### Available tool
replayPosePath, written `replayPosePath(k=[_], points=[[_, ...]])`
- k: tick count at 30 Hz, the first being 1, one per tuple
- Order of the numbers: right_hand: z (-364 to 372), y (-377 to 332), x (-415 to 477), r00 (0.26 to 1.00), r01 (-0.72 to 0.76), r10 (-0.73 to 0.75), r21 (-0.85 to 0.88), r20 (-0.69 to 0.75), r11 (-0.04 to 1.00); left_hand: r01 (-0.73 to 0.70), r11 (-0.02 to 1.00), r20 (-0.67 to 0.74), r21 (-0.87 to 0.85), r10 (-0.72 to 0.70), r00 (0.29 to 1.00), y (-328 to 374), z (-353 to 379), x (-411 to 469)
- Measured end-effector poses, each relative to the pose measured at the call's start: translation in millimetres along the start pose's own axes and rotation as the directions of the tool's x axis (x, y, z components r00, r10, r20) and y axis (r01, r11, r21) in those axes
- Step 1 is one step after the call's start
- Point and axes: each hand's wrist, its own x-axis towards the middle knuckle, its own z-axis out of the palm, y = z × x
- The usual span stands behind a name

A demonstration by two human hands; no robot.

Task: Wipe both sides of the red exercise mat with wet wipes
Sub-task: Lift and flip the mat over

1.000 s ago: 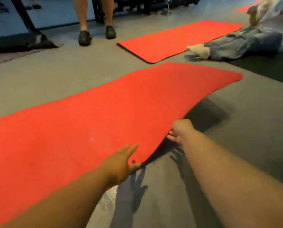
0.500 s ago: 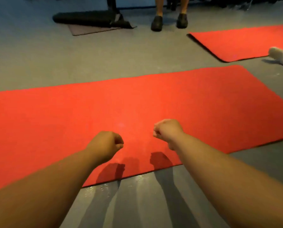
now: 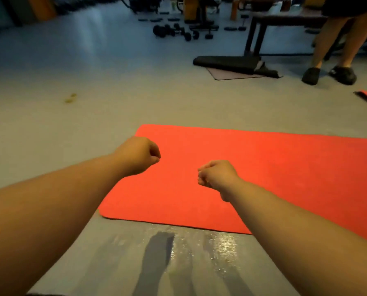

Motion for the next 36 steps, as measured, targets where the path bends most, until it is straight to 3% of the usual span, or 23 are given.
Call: replayPosePath(k=[7,11,15,21,25,30,36], points=[[189.8,-9.6,-29.6,0.996,-0.008,0.01,-0.029,0.083,1.0,0.15,0.983,-0.039,-0.104,-0.154,0.987,-180.9,-37.8,-66.4],[244.8,15.0,-44.0,0.993,-0.038,0.049,-0.098,0.111,0.994,0.252,0.927,-0.078,-0.279,-0.283,0.956,-248.2,-6.4,-91.6],[285.0,26.9,-39.2,0.994,-0.038,0.057,-0.204,0.089,0.978,0.382,0.803,-0.063,-0.457,-0.458,0.887,-306.7,44.9,-125.6],[368.4,78.6,-16.2,0.959,-0.049,0.117,-0.253,0.259,0.966,0.589,0.656,0.033,-0.472,-0.654,0.756,-362.2,108.6,-153.6],[410.1,121.4,-5.3,0.913,-0.128,0.218,-0.265,0.344,0.956,0.716,0.588,0.163,-0.375,-0.719,0.676,-380.3,173.1,-173.6],[438.6,161.3,6.5,0.882,-0.182,0.316,-0.365,0.349,0.913,0.763,0.526,0.249,-0.374,-0.736,0.63,-397.5,227.6,-191.8],[444.9,174.9,25.9,0.867,-0.191,0.353,-0.421,0.351,0.887,0.801,0.475,0.2,-0.363,-0.8,0.565,-398.3,253.7,-197.8]])
